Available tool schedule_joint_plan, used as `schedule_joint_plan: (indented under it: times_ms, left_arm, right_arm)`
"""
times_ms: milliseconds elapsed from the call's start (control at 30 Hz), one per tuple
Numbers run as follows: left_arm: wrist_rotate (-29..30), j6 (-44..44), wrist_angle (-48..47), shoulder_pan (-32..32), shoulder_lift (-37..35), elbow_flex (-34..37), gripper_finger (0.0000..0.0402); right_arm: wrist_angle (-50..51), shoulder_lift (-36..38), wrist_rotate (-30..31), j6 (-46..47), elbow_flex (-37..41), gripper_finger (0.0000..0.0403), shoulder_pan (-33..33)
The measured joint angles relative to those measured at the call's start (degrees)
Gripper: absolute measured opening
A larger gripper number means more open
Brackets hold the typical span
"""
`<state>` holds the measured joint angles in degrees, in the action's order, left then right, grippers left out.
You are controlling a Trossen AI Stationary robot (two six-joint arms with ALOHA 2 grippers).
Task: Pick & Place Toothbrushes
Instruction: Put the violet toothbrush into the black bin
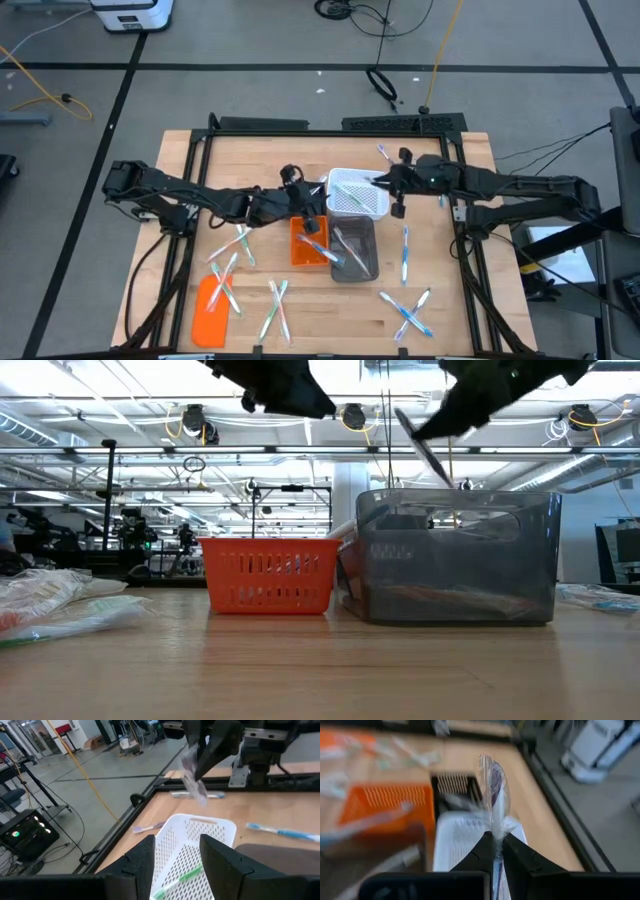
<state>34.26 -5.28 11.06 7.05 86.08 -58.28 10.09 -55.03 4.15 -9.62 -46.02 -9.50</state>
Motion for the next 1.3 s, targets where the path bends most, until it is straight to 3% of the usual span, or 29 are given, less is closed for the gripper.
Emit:
schedule_joint_plan:
  times_ms: [600, 900, 1300]
  left_arm:
    - [-10.61, 1.33, 5.47, -2.1, 0.0, 0.0, 0.0159]
    - [-11.34, 0.4, 8.7, -2.1, 0.12, 0.0, 0.0159]
    - [-11.85, 0.59, 10.28, -2.97, 0.98, 0.0, 0.0159]
  right_arm:
    - [-30.15, -7.41, -2.94, 0.54, 0.0, 0.0013, 5.97]
    - [-41.61, -12.91, -5.92, 1.37, 0.0, 0.0013, 6.25]
    - [-48.79, -17.52, -7.49, 1.44, 0.0, 0.0013, 6.24]
